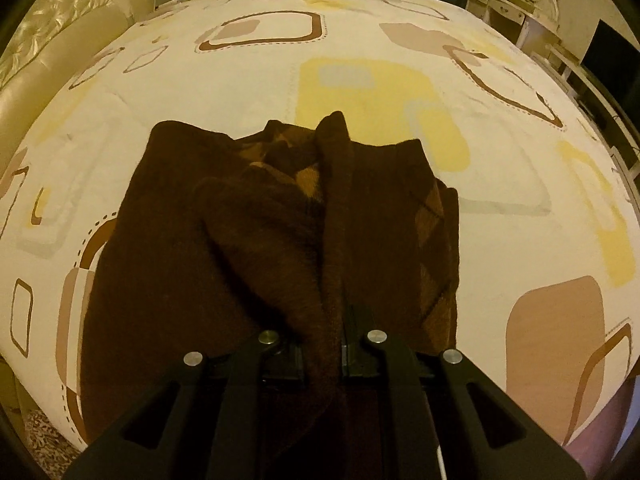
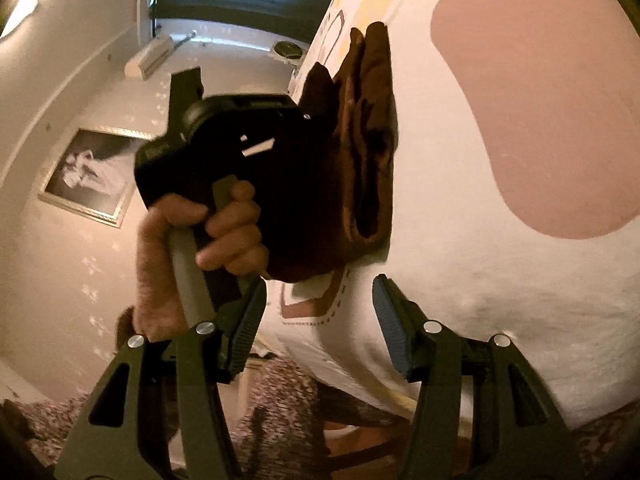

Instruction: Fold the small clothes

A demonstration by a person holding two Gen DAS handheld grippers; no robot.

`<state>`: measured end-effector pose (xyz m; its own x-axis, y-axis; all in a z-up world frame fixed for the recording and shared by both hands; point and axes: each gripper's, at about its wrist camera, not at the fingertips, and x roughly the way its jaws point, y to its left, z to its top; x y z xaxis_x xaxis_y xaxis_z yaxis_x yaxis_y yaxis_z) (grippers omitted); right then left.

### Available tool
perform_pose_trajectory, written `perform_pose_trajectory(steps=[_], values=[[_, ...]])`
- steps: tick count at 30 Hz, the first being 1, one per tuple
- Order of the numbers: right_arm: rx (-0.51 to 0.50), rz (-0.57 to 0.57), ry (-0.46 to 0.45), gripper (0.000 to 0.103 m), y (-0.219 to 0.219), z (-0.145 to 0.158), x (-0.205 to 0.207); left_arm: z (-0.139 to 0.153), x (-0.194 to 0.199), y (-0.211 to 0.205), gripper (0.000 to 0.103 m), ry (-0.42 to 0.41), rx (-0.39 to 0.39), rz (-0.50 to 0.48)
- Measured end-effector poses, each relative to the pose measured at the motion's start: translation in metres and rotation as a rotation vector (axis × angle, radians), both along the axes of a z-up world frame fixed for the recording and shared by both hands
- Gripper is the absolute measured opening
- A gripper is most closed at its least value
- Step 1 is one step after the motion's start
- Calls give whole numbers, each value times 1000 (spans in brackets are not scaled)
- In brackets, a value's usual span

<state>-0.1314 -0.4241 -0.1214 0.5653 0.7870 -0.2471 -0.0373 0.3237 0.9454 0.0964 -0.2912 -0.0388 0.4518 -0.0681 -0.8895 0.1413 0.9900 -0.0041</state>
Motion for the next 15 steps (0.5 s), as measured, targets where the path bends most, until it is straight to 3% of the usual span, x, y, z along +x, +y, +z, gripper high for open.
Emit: perform_pose_trajectory(steps=[10,15], values=[[56,-32,13,55,-11,-1,2,-5,-6,-10,14,-20,43,-6],[99,-75,21,55,-16,-1,-1,-5,-7,-16,27,-17,34,-9]])
